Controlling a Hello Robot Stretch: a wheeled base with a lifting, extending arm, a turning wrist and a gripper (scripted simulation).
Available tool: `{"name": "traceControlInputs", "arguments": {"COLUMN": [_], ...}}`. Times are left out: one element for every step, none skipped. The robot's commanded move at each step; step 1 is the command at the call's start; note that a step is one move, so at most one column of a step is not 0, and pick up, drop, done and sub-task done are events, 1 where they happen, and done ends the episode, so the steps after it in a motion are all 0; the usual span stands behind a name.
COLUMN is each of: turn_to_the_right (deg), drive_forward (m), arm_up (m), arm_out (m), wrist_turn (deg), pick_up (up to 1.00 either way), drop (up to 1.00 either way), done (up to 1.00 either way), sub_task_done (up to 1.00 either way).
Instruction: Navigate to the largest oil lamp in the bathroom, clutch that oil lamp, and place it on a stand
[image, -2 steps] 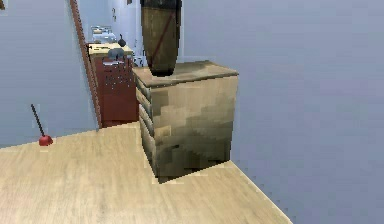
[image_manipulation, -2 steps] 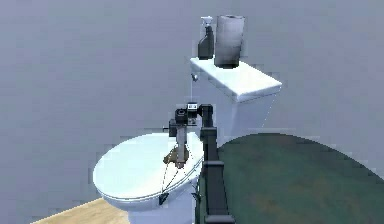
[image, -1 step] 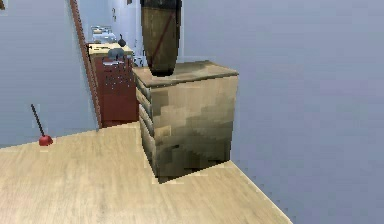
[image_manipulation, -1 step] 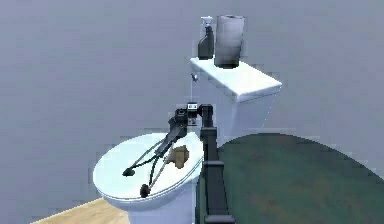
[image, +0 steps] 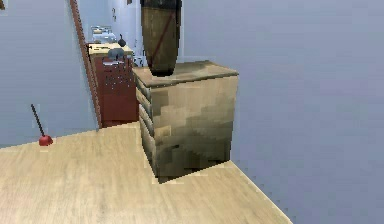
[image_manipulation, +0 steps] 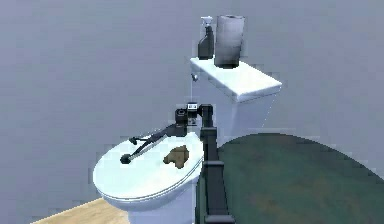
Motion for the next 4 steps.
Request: {"name": "traceControlInputs", "arguments": {"turn_to_the_right": [0.0, 0.0, 0.0, 0.0], "drive_forward": [0.00, 0.00, 0.00, 0.00], "arm_up": [0.00, 0.00, -0.30, 0.00], "arm_out": [0.00, 0.00, 0.00, 0.00], "wrist_turn": [45.0, 33.0, 0.0, 0.0], "pick_up": [0.00, 0.00, 0.00, 1.00], "drop": [0.00, 0.00, 0.00, 0.00], "done": [0.00, 0.00, 0.00, 0.00], "sub_task_done": [0.00, 0.00, 0.00, 0.00]}}
